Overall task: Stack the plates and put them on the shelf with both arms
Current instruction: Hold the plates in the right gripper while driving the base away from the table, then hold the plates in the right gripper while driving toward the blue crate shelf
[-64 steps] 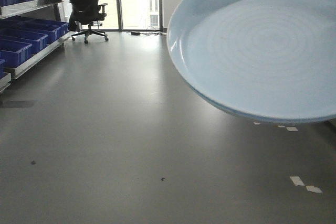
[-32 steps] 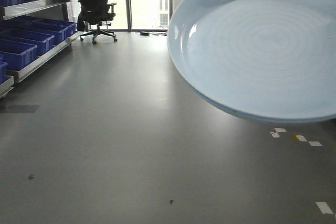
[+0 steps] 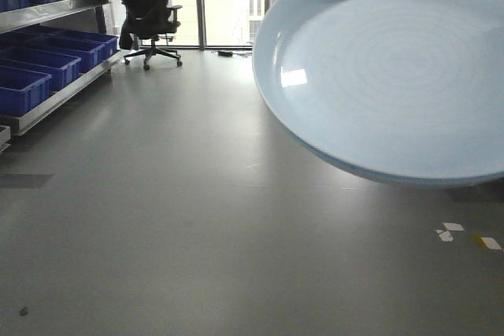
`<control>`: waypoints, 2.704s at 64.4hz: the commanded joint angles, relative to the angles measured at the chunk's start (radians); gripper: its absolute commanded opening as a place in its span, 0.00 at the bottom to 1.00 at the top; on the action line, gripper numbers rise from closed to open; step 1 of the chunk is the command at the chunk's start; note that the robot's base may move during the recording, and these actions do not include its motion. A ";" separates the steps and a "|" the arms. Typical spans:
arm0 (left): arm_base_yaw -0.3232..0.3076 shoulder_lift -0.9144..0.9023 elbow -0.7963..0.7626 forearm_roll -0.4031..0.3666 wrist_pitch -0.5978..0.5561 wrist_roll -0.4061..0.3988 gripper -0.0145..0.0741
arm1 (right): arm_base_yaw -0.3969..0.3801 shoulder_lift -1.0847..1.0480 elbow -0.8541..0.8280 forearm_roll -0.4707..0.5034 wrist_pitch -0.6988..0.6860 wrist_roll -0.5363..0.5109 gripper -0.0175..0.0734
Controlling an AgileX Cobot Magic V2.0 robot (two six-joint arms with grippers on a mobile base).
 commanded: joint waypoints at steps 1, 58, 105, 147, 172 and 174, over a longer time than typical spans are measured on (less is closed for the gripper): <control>-0.006 0.006 -0.027 -0.007 -0.085 -0.004 0.26 | -0.007 -0.006 -0.031 0.003 -0.097 -0.004 0.21; -0.006 0.006 -0.027 -0.007 -0.085 -0.004 0.26 | -0.007 -0.006 -0.031 0.003 -0.097 -0.004 0.21; -0.006 0.006 -0.027 -0.007 -0.085 -0.004 0.26 | -0.007 -0.006 -0.031 0.003 -0.097 -0.004 0.21; -0.006 0.006 -0.027 -0.007 -0.085 -0.004 0.26 | -0.007 -0.004 -0.031 0.003 -0.097 -0.004 0.21; -0.006 0.006 -0.027 -0.007 -0.085 -0.004 0.26 | -0.007 -0.004 -0.031 0.003 -0.097 -0.004 0.21; -0.006 0.006 -0.027 -0.007 -0.085 -0.004 0.26 | -0.007 -0.004 -0.031 0.003 -0.097 -0.004 0.21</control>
